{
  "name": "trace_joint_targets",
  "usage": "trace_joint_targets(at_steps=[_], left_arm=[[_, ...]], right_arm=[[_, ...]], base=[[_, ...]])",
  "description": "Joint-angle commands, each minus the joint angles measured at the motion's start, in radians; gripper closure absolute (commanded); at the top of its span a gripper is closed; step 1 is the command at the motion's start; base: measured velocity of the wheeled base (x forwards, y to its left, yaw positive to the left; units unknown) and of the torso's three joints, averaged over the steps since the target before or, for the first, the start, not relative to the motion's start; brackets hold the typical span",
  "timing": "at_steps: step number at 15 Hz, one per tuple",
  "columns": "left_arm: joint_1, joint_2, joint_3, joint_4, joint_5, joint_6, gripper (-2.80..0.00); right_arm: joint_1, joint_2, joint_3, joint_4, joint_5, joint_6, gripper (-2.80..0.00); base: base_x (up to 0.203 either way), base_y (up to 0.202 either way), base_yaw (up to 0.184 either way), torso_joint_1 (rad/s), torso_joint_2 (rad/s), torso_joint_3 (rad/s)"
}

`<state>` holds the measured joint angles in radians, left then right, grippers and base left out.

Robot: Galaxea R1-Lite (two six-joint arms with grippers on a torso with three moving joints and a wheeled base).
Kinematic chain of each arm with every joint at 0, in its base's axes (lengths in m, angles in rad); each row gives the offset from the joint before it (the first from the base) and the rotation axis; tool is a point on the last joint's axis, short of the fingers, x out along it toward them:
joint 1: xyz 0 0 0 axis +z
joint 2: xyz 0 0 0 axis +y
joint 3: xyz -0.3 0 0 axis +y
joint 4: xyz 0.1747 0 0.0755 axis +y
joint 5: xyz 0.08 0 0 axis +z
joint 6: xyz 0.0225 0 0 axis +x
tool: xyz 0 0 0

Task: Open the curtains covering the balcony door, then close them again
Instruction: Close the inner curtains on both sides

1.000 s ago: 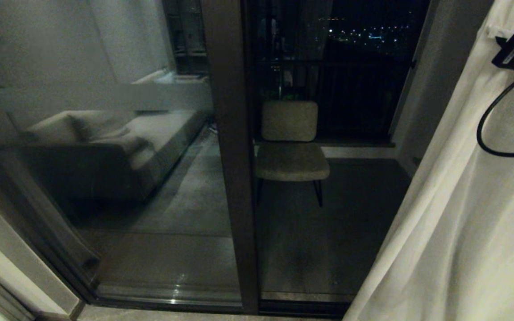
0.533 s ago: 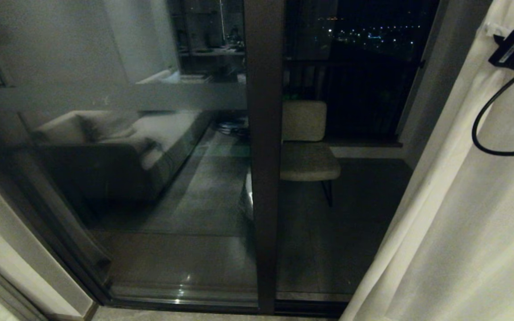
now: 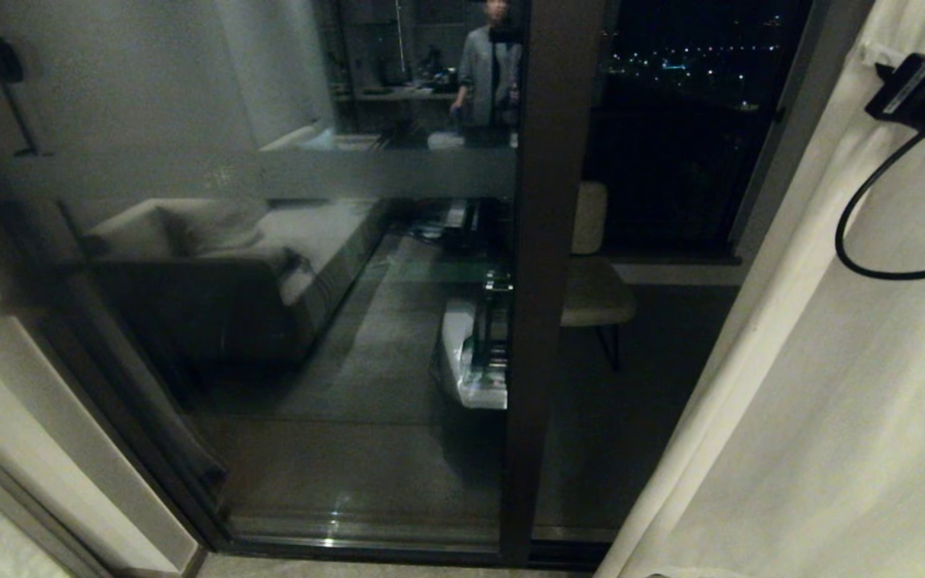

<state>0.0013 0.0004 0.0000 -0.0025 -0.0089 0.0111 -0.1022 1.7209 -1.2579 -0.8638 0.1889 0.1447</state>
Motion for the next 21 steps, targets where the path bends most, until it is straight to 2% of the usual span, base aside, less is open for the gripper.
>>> trace_joint_targets(at_steps=[1,21], left_arm=[[0.0,0.0,0.0,-0.001,0.0,0.0,0.0],[0.0,0.0,0.0,-0.001,0.0,0.001,0.0]], right_arm=[[0.002,0.004,0.0,-0.004,0.003,0.001,0.0],[0.006,-0.004,0.0,-0.006,0.001,0.001,0.0]], base=[[0.0,0.191,0.002,-0.001,0.01,0.003],[0.0,0.19,0.001,0.001,0.0,0.002]])
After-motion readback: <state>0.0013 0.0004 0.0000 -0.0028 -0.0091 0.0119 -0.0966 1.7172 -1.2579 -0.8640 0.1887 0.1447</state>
